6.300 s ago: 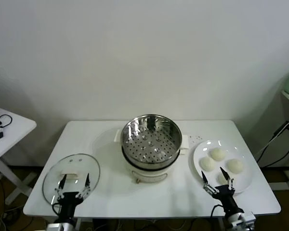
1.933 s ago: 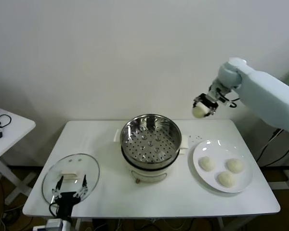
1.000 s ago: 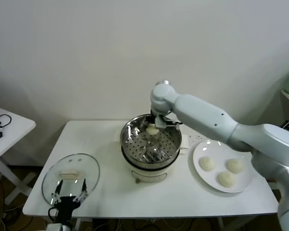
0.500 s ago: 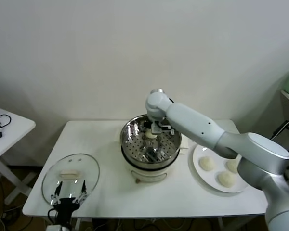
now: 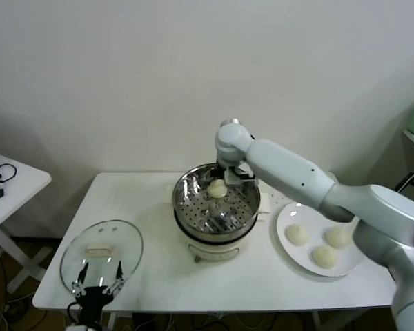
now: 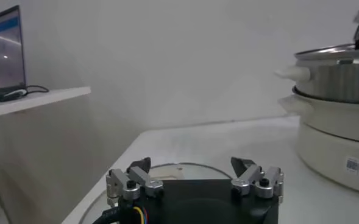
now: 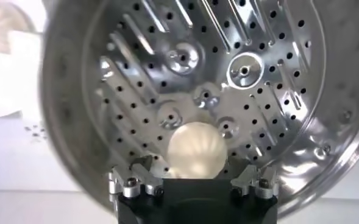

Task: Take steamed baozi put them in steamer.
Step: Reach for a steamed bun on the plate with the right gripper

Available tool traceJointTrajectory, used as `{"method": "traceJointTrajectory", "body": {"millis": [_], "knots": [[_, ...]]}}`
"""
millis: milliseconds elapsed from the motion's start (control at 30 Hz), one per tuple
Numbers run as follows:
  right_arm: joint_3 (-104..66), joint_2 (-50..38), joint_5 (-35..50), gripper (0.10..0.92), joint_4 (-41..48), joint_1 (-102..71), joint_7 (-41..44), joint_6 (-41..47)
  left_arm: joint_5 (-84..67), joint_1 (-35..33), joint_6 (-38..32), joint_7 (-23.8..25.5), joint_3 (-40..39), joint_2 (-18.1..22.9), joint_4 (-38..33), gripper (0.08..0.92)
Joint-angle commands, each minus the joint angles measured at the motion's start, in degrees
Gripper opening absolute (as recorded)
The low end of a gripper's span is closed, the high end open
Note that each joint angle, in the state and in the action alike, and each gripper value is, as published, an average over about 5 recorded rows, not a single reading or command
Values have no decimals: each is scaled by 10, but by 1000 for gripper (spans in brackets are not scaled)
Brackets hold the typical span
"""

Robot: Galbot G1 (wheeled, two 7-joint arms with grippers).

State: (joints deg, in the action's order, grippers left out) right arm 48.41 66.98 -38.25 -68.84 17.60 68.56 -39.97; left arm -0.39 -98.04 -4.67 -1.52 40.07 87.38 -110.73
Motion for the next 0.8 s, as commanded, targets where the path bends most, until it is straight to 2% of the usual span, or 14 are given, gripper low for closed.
{"method": "traceJointTrajectory", "body": {"millis": [33,167,300,500,800], "knots": [[130,-180,348,823,-72,174,17,194,4,9,-3,-11,-5,1,4,823],[222,-250,489,823,-59,228,21,297,-2,12,1,-12,-8,-2,2,823],[248,-297,527,823,-24,217,29,331,-7,15,5,-12,-10,-6,0,823],[185,-336,530,823,31,104,26,372,-9,13,7,-12,-12,-5,-6,823],[53,-325,456,823,78,-84,14,397,-9,13,9,-12,-10,-4,-11,823]]}}
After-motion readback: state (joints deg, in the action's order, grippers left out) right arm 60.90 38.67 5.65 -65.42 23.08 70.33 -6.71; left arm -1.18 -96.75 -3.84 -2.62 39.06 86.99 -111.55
